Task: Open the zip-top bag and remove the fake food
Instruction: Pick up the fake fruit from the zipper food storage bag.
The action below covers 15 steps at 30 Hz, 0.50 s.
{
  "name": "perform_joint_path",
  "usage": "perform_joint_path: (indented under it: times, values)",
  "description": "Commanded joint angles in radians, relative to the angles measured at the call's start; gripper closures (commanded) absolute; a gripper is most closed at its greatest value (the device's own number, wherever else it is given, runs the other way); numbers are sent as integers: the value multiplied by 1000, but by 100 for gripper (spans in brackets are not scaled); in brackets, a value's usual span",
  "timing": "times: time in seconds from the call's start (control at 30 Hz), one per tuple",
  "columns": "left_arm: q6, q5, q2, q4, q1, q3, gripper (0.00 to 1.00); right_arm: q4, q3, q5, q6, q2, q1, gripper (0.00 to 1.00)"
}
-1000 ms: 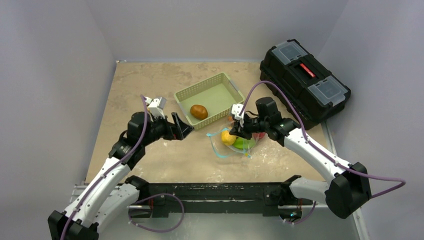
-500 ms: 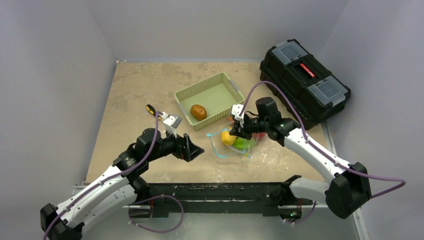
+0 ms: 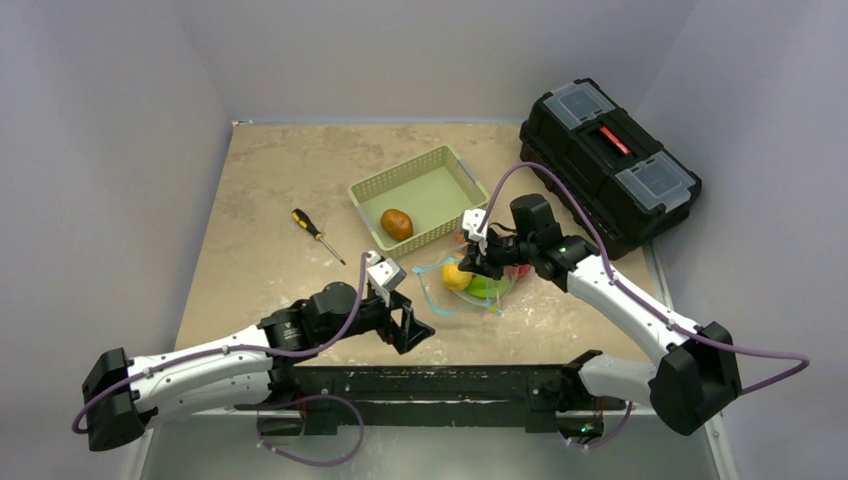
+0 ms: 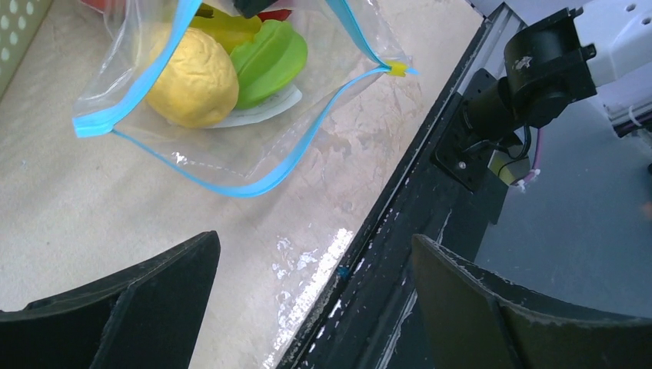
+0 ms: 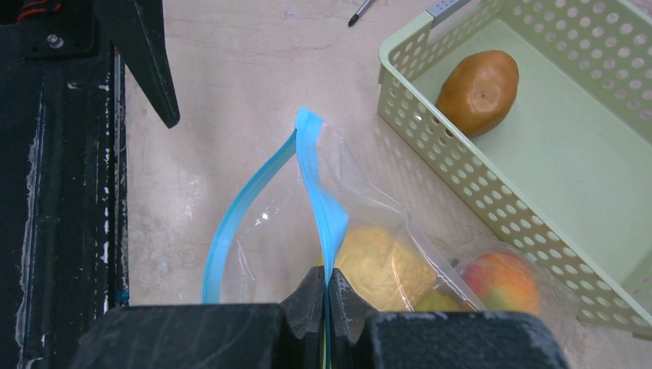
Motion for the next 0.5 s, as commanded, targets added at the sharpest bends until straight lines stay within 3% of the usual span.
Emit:
perform_joint_path:
  times: [0.0,0.47]
  values:
    - [56,-98,63,162,-55,1,6,-6,11,-27,-15,4,-7,100]
    - [75,-177,209,390,-129,-32,7,-9,14,-39,-15,15,-7,100]
